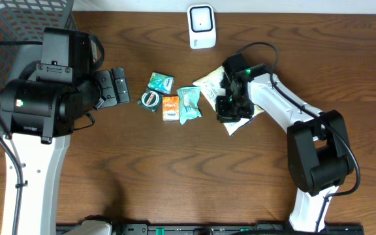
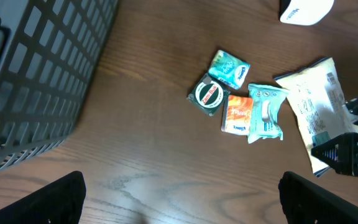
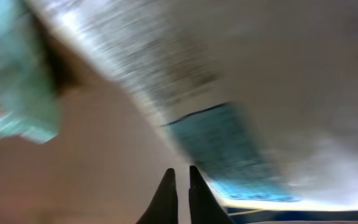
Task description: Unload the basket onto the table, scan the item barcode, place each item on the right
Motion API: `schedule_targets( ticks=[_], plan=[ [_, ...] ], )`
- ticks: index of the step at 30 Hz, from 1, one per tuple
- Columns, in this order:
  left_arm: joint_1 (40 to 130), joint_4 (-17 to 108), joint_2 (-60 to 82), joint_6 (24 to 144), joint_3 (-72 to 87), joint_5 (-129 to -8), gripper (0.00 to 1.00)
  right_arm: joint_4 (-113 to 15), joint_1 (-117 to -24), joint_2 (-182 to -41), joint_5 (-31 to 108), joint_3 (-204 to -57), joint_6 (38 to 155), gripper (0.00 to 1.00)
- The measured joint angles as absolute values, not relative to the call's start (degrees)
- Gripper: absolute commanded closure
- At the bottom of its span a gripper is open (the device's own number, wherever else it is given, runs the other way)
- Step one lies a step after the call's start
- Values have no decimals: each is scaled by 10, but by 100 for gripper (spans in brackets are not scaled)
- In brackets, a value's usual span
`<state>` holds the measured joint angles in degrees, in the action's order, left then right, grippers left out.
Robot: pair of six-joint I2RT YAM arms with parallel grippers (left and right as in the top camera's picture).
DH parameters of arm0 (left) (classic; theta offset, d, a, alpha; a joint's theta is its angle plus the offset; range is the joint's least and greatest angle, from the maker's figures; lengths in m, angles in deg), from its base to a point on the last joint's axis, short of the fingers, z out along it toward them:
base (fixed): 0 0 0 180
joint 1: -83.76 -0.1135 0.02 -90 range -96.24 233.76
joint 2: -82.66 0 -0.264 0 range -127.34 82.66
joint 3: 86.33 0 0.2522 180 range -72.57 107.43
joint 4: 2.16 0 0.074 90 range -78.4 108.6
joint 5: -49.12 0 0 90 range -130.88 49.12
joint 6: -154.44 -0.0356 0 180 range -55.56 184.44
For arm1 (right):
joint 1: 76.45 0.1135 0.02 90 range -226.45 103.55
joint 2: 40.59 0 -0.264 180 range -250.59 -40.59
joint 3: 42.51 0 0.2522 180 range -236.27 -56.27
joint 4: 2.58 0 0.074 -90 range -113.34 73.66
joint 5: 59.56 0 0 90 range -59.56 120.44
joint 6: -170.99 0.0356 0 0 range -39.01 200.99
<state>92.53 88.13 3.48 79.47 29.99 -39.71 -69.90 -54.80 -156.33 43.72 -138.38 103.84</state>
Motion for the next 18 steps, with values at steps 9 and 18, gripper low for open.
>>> schedule_targets(
  ticks=[9,18],
  plan=[
    [925,881,35,795,300,-397,2,-729,-632,-1563,337,-1383,1072,99],
    [925,881,35,795,300,-397,2,-792,-774,-1563,536,-1465,982,99]
  ],
)
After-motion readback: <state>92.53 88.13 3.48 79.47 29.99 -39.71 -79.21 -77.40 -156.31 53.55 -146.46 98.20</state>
